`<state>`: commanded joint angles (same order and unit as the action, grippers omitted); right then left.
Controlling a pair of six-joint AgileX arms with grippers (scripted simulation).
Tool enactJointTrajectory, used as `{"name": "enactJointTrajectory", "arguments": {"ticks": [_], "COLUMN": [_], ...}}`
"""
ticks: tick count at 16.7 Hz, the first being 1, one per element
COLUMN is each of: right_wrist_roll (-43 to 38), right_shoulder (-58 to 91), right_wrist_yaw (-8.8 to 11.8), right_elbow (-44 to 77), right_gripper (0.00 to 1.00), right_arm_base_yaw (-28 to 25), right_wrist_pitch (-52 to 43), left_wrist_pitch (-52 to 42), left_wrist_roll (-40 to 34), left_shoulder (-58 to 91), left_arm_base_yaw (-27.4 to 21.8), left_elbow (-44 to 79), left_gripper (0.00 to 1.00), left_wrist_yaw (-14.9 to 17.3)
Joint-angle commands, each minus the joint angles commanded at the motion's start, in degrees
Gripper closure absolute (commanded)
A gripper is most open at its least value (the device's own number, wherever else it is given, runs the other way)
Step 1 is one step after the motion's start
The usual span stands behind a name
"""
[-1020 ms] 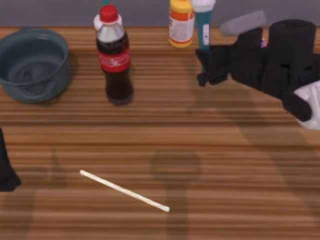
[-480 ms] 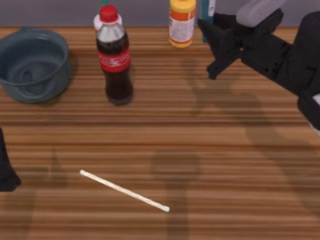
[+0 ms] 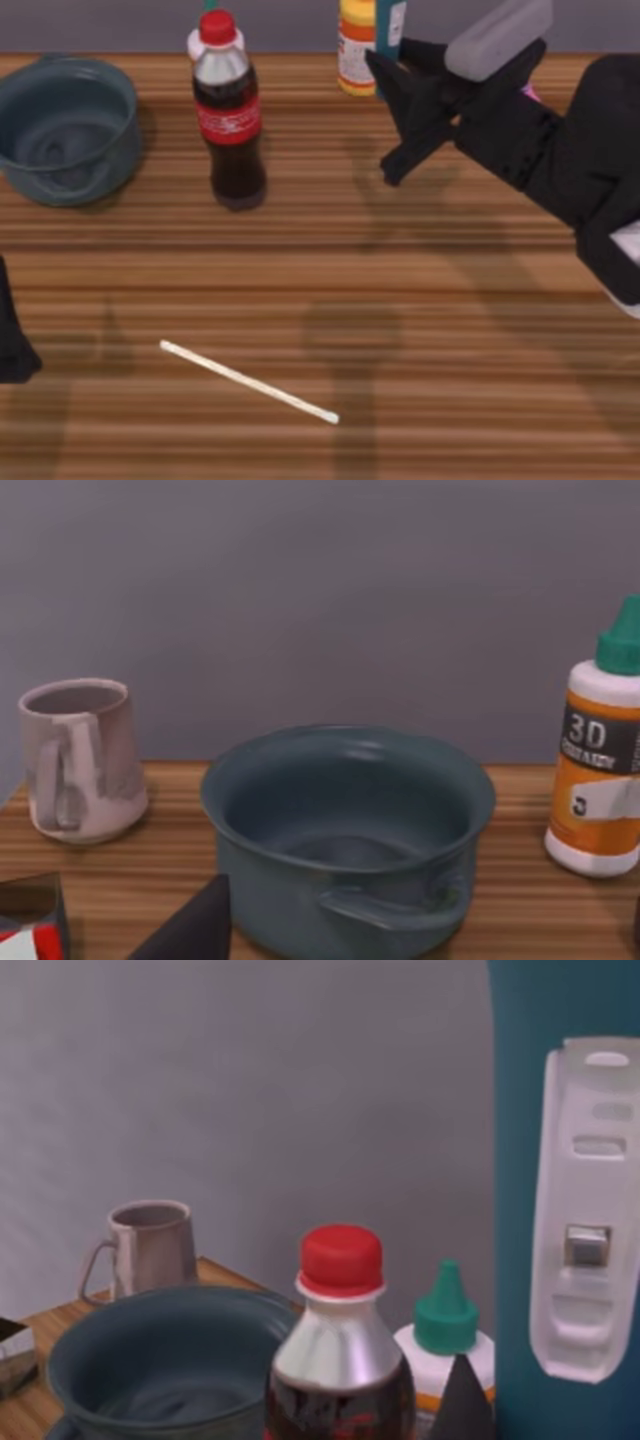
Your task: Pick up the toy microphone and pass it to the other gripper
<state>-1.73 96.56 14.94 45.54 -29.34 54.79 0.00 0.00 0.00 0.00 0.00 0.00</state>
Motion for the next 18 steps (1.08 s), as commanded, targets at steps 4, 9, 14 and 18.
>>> {"name": "enactJointTrajectory", "arguments": {"ticks": [4, 9, 14, 18], "right_wrist_roll": [-0.6, -0.8, -0.7, -0.7], "right_shoulder": [-4.1, -4.3, -4.5, -4.5], "right_wrist_yaw": [-5.9, -6.3, -6.5, -6.5], "right_elbow": [-3.9, -4.1, -4.3, -4.3], "right_gripper": [1.0, 1.0, 1.0, 1.0], "right_arm_base_yaw": [-6.2, -6.5, -6.7, -6.7], "right_wrist_pitch": [3.1, 3.3, 3.4, 3.4], "left_wrist_pitch": [0.0, 0.0, 0.0, 0.9], "left_wrist_roll": [0.0, 0.0, 0.0, 0.2], "left_shoulder": [0.0, 0.0, 0.0, 2.0], "left_arm_base_yaw": [0.0, 0.0, 0.0, -0.8], "left_elbow": [0.0, 0.0, 0.0, 1.6], "left_gripper": [0.0, 0.0, 0.0, 0.0], "left_wrist_yaw": [0.0, 0.0, 0.0, 1.8]}}
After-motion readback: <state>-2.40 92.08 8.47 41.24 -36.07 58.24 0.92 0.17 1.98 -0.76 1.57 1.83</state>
